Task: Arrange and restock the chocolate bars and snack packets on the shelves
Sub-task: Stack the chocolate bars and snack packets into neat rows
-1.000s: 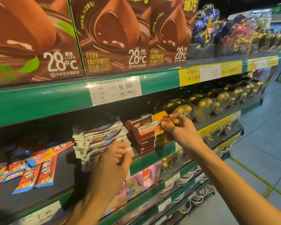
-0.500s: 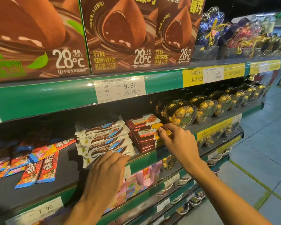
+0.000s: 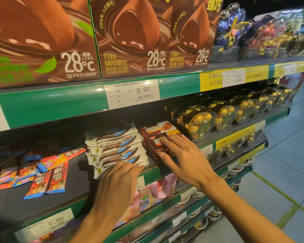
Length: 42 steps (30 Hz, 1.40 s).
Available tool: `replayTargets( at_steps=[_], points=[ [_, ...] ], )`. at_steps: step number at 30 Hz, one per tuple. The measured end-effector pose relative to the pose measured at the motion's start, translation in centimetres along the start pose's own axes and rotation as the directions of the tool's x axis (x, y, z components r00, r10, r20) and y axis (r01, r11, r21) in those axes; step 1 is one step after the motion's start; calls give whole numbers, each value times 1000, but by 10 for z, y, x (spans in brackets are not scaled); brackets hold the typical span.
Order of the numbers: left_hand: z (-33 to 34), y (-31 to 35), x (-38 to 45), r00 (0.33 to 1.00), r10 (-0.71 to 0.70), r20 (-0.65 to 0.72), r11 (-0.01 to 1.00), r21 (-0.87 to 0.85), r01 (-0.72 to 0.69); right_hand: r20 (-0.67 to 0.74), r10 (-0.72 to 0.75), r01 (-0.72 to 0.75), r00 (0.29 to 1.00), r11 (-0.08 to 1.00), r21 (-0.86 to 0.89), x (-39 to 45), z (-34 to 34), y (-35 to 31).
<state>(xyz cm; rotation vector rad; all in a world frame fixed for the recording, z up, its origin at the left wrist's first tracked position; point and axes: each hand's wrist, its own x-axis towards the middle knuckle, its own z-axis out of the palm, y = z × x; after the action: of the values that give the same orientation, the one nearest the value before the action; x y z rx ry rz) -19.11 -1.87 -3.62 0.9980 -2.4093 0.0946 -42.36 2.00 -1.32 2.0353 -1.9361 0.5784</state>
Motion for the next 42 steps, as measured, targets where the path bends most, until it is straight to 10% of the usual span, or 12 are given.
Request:
replayTargets(
  at_steps=[23,30,42],
  points=[
    [-8,3,-13,989,-26,-145,1000,-14,24,-43,-69,72,997,995,69,1,-7,5],
    [-33,-18,-48,954,-212,-211,977,-53,205,-251,-163,229,954,938,262,2,-23,-60],
    [-129,-138,-170,800,-500,-332,853,-28,522,25,-335,291,942,851,437,10,2,-230]
  ],
)
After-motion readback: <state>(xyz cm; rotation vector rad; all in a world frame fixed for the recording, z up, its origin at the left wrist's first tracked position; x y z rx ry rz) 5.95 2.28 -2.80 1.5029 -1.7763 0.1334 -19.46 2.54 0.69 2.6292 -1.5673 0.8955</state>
